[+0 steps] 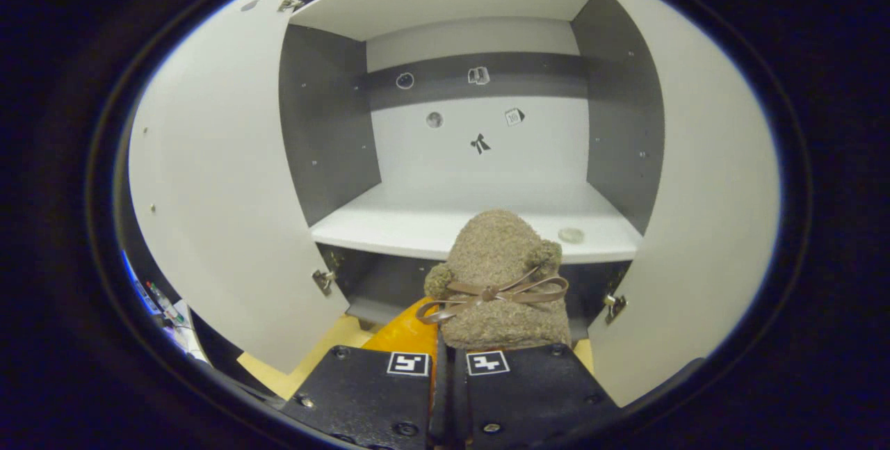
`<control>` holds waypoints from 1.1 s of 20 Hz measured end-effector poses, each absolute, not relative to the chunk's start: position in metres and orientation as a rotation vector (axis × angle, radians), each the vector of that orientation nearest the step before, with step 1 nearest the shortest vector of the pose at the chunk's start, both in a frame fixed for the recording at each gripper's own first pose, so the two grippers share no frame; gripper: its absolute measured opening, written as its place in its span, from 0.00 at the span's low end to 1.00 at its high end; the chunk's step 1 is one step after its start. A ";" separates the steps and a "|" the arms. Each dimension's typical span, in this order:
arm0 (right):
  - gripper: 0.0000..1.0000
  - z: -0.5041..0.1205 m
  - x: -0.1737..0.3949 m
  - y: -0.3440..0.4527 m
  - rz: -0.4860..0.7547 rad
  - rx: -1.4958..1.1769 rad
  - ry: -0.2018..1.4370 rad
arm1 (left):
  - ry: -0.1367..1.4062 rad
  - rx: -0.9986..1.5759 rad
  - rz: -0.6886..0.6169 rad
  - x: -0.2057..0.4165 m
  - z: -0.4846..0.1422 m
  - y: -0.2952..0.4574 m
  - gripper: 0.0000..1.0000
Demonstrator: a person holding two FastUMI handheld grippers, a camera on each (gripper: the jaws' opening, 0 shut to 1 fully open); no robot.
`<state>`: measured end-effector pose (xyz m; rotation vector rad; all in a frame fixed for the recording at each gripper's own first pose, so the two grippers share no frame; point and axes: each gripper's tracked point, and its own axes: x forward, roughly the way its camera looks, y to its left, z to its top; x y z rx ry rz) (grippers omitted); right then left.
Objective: Grab one shoe with the right hand and put it into the shoe cabinet, grab the other shoe with the left hand and put it into the shoe cabinet; then close the right door with the right hand and the left door with the left hand.
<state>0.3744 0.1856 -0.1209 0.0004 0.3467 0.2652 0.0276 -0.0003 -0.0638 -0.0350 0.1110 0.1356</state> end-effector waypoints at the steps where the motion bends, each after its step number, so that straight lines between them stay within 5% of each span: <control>1: 0.07 -0.107 0.388 0.190 0.266 0.002 0.339 | 0.109 -0.039 0.143 0.029 -0.064 0.000 0.96; 7: 0.07 -0.051 0.482 0.205 0.230 -0.021 0.310 | 0.140 -0.044 0.201 0.032 -0.076 0.010 0.96; 13: 0.07 -0.066 0.564 0.209 0.177 -0.062 0.420 | 0.160 -0.049 0.253 0.042 -0.082 0.021 0.96; 22: 0.07 -0.110 0.596 0.193 0.090 -0.069 0.609 | 0.165 -0.046 0.269 0.046 -0.082 0.028 0.96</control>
